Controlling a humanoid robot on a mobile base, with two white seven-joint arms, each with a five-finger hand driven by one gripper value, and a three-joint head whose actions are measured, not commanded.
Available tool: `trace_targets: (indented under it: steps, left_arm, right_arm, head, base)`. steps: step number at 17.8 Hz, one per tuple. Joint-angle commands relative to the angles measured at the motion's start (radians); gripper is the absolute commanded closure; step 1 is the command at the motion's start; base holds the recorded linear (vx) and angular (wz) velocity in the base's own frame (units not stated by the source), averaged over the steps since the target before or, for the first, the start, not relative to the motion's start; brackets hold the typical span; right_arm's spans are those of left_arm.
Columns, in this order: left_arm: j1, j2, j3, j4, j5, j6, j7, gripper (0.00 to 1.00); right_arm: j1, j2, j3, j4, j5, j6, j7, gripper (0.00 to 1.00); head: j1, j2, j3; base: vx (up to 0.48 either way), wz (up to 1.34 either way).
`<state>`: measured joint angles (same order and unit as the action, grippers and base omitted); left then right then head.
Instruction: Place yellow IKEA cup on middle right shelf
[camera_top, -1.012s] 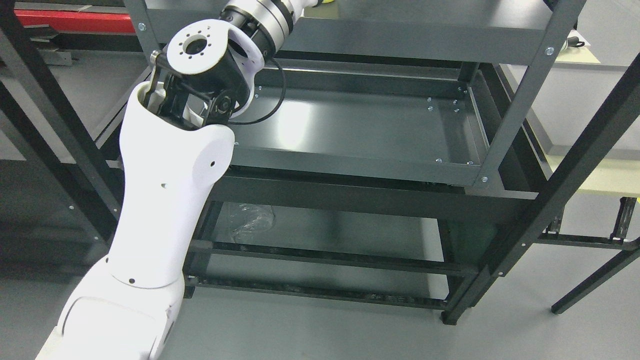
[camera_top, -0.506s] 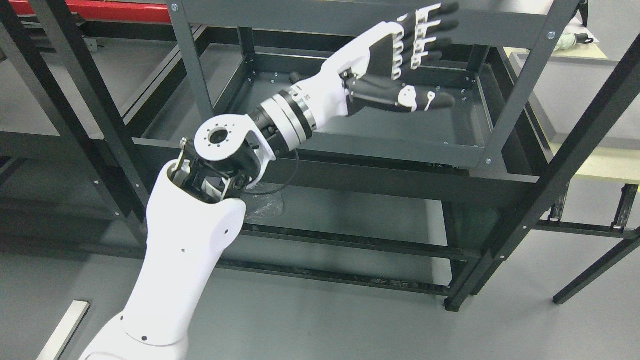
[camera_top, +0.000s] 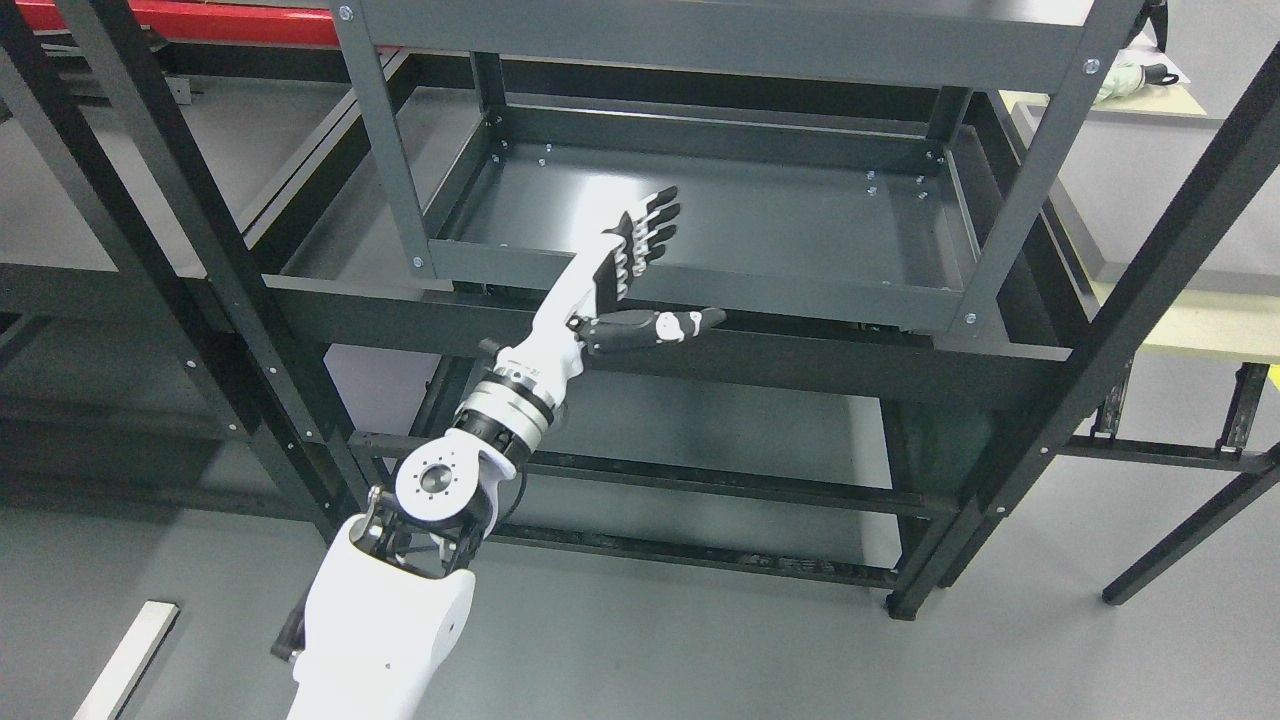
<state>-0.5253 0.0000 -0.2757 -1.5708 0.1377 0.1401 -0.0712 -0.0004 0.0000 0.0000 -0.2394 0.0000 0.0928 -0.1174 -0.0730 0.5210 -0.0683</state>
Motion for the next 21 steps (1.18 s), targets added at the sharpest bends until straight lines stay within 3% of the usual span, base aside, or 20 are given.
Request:
trace_targets:
  steps: [1,3,10,21]
  left_arm:
    - [0.23,0.017,0.15,0.028,-0.059,-0.154,0.044,0.01]
    - [0.298,0.017,0.15,0.0,-0.058,-0.152,0.041,0.01]
    - [0.34,0.017,0.293,-0.028,-0.056,-0.103,0.04,0.01]
    - [0.32,0.017,0.288,-0.061,-0.055,-0.102,0.042,0.01]
  right_arm:
    - [0.014,-0.017,0.017,0.0,-0.025,0.001,0.001,0.01]
    - [0.014,-0.017,0.017,0.0,-0.025,0.001,0.001,0.01]
    - [0.014,-0.017,0.017,0.0,-0.025,0.001,0.001,0.01]
    - [0.014,-0.017,0.017,0.0,-0.025,0.001,0.001,0.01]
  head:
    - [0.0,0.0,0.0]
    - [0.0,0.0,0.0]
    - [0.0,0.0,0.0]
    - [0.0,0.0,0.0]
  base:
    - [0.018,0.01]
    - [0.005,0.01]
    - [0.0,0.0]
    - [0.006,0.0]
